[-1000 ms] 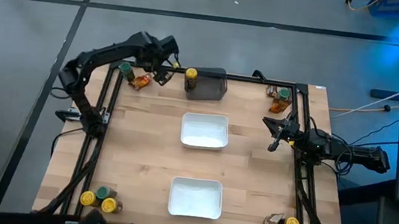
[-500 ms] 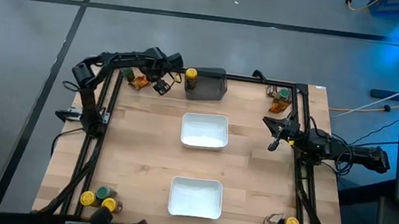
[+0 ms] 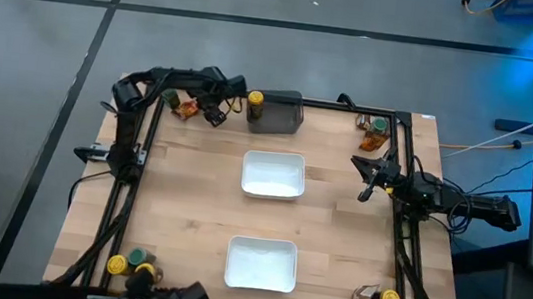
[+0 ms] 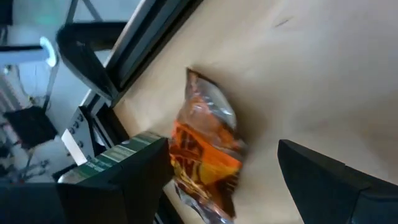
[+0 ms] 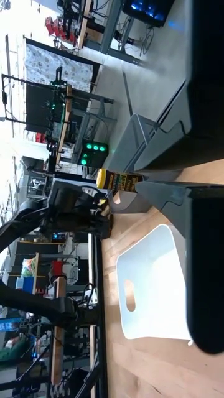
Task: Sort spices by type
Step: Put the orange seasoning bag into the white bin
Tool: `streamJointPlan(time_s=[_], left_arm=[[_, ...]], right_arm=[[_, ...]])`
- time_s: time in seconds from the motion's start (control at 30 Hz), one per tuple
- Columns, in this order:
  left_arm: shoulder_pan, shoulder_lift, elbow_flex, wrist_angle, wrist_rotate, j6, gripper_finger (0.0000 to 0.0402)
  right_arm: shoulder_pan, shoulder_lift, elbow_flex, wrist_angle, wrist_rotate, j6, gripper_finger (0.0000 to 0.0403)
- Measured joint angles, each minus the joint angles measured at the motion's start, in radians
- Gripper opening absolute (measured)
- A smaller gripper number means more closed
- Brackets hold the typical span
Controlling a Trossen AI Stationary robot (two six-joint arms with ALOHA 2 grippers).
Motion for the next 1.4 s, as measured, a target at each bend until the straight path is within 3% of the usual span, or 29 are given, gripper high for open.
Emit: streamJointPlan(time_s=[0.1, 0.87, 1.17, 1.4], left_arm=[[0.008, 0.01, 0.0, -0.004, -0.027, 0.002, 0.0267], [0.017, 0.011, 0.0, 0.047, -0.025, 0.094, 0.0012], [-0.007, -0.003, 0.003, 0.046, -0.026, 0.115, 0.0002], [-0.091, -0.106, 0.042, 0.041, -0.025, 0.106, 0.0001]], right_arm=[[0.0, 0.0, 0.0, 0.0, 0.0, 0.001, 0.0037], [0.0, 0.0, 0.0, 0.0, 0.0, 0.0, 0.0037], [0.0, 0.0, 0.0, 0.0, 0.0, 0.0, 0.0037], [0.0, 0.0, 0.0, 0.0, 0.0, 0.0, 0.0037]])
